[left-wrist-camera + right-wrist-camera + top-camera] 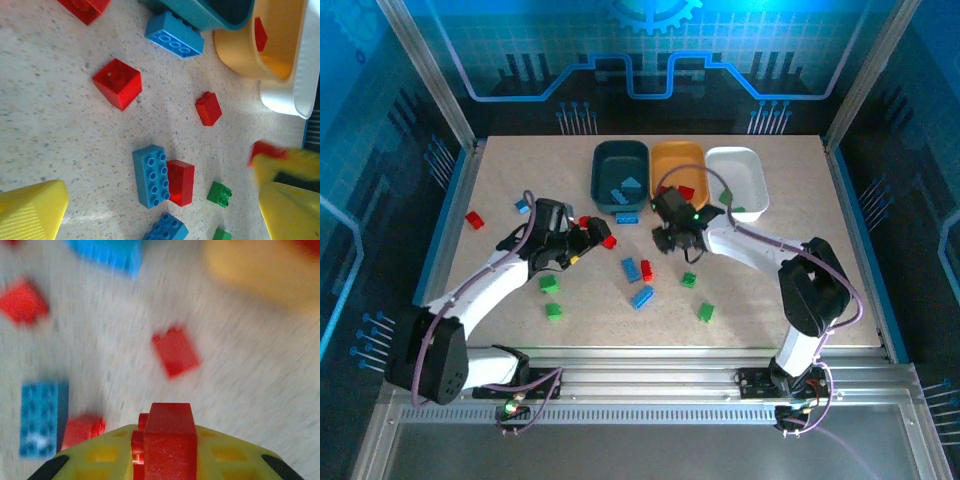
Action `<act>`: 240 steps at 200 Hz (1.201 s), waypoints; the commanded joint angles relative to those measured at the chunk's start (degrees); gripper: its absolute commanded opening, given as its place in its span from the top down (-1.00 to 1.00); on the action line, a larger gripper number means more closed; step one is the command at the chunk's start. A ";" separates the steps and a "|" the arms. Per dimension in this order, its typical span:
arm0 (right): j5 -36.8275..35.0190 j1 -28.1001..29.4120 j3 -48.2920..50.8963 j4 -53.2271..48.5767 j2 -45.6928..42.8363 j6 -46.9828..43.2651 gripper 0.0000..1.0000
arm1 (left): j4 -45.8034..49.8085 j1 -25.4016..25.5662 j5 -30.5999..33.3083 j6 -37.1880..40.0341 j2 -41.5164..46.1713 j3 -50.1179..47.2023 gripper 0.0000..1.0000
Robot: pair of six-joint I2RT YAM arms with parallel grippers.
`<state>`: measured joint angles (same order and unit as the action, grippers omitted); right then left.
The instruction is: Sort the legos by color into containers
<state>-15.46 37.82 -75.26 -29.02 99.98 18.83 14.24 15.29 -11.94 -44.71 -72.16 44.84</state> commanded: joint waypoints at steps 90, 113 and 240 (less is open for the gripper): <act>-1.33 -13.82 -42.67 -11.33 32.18 -1.25 0.40 | 2.70 -2.28 6.63 0.06 13.45 -4.06 -0.98; -1.27 -14.36 -45.40 -12.90 32.99 -1.79 0.02 | 1.61 -2.37 5.52 -0.09 12.28 -4.50 -0.98; -0.75 -1.09 12.92 -2.38 -10.07 17.65 -0.44 | -20.96 -1.71 -2.19 -11.23 4.46 -15.82 -0.92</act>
<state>-18.87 34.13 -70.87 -30.79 91.83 26.83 1.04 13.39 -12.95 -52.64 -66.46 32.47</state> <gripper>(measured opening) 0.713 0.972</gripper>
